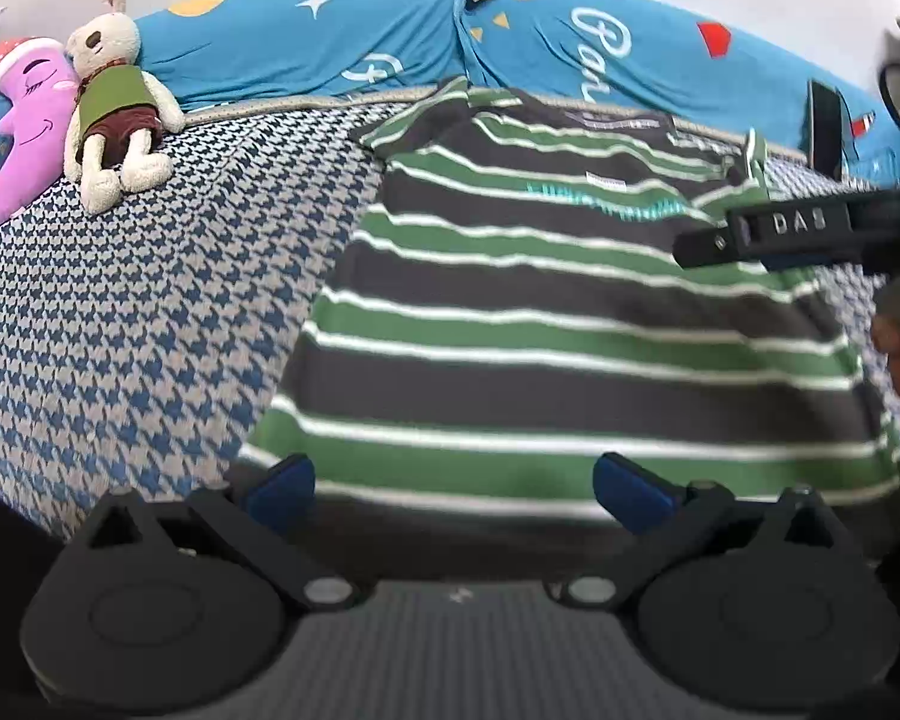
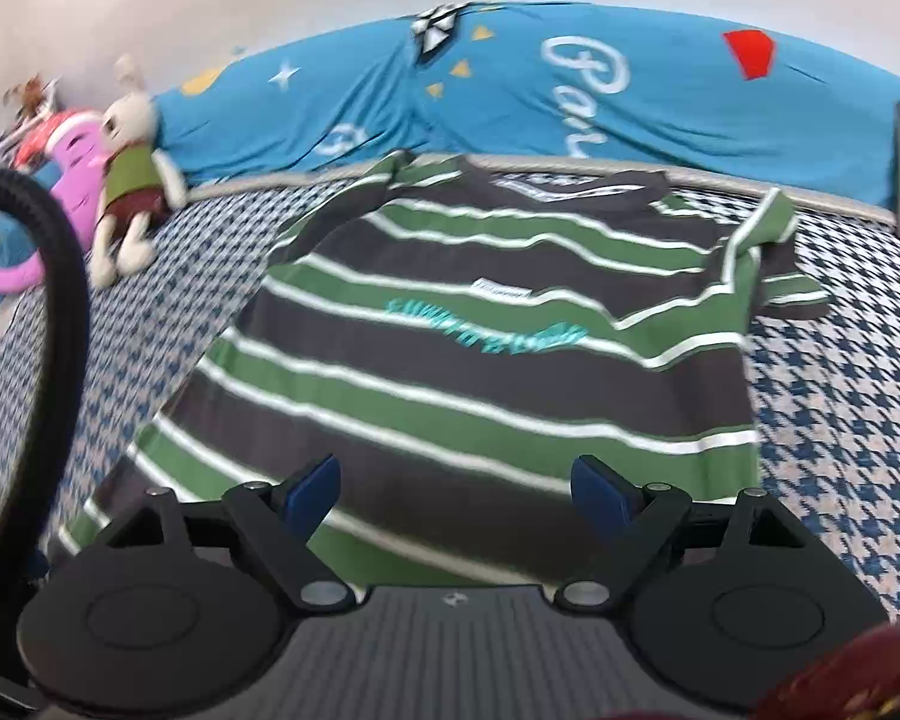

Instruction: Fold clothes

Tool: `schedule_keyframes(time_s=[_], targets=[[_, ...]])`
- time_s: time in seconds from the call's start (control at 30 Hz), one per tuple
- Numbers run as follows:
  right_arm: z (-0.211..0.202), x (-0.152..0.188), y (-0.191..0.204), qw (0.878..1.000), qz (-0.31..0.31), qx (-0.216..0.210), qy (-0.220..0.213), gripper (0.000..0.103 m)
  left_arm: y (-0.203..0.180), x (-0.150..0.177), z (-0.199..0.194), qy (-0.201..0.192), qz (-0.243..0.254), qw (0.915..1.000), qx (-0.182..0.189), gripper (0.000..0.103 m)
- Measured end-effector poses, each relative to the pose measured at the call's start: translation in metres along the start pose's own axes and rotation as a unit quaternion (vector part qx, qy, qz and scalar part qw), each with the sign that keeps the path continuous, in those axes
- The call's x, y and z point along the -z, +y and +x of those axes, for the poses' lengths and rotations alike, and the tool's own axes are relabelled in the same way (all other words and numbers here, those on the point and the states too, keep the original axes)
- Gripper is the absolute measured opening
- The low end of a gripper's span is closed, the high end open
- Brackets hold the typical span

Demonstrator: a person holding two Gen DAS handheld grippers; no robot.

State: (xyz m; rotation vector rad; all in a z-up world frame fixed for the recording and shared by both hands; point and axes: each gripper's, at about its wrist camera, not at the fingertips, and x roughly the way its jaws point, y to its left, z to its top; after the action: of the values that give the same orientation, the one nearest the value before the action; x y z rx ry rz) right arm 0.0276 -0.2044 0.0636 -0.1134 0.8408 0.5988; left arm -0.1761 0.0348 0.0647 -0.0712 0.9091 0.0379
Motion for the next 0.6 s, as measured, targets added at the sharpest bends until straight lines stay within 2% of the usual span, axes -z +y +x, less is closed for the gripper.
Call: schedule_keyframes(time_s=[0.27, 0.6], targets=[[0.000, -0.013, -0.022, 0.998, 0.050, 0.020, -0.014, 0.085, 0.000, -0.026, -0.003, -0.018, 0.001, 0.9998, 0.000, 0.103], [0.009, -0.026, -0.038, 0.996, 0.071, 0.054, -0.024, 0.084, 0.000, -0.045, 0.002, -0.022, 0.003, 0.9997, 0.005, 0.103]])
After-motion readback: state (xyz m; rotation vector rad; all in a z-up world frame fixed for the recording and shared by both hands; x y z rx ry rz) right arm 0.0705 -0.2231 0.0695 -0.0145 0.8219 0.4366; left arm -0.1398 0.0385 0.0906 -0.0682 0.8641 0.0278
